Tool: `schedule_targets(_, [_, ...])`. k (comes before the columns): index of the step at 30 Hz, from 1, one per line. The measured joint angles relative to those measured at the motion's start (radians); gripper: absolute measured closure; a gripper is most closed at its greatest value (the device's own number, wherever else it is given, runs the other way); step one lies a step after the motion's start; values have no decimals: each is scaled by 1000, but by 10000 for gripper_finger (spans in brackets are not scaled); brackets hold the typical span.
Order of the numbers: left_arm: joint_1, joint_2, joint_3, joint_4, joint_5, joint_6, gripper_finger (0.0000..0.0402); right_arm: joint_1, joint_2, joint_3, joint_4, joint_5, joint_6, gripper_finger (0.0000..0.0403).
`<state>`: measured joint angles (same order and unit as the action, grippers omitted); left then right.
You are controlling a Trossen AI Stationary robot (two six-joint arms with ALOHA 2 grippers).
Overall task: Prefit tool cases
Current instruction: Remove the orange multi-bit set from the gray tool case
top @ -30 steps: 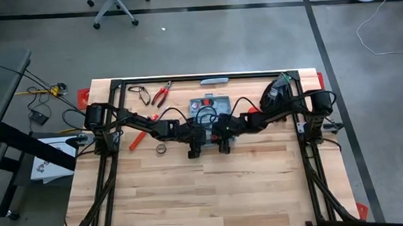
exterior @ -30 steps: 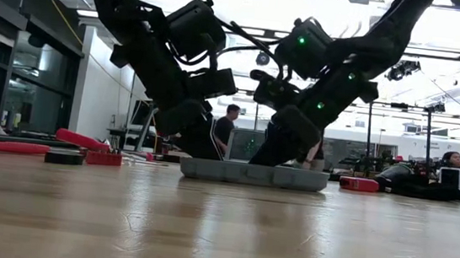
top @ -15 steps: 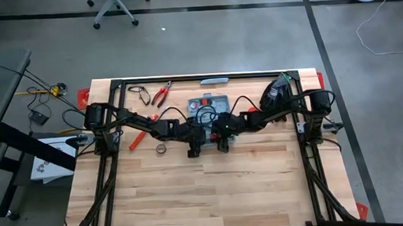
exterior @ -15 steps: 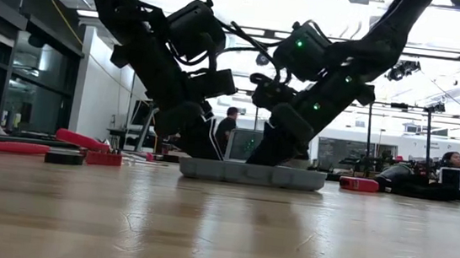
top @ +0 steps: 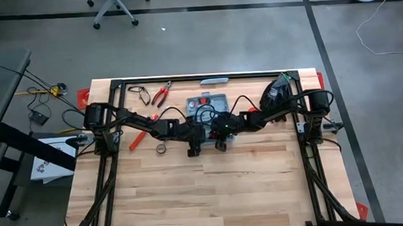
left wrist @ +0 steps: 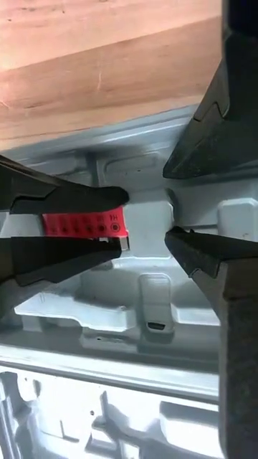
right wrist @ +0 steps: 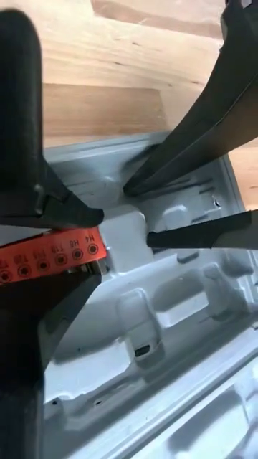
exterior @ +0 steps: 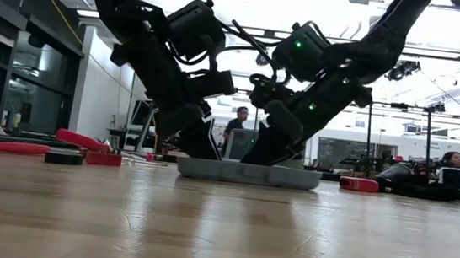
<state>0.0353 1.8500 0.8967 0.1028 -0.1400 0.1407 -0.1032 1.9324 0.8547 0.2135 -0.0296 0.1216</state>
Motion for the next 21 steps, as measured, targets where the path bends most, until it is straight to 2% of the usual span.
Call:
schedule_targets(3, [0,-2,1,-17,-11,-6,275,0,-3,0,13,-4,-9,370])
schedule_targets(7, [0,-2,2,-22,-7,-8,275,1,-31,-3,1,-3,-10,373])
schedule_targets(10, [0,0,2,-23,-3,-9,275,1,-63,-5,-18,-1,-17,402])
schedule_targets(21, [0,0,2,-29,-4,-25,275,6,-172,-8,-133,38,-58,399])
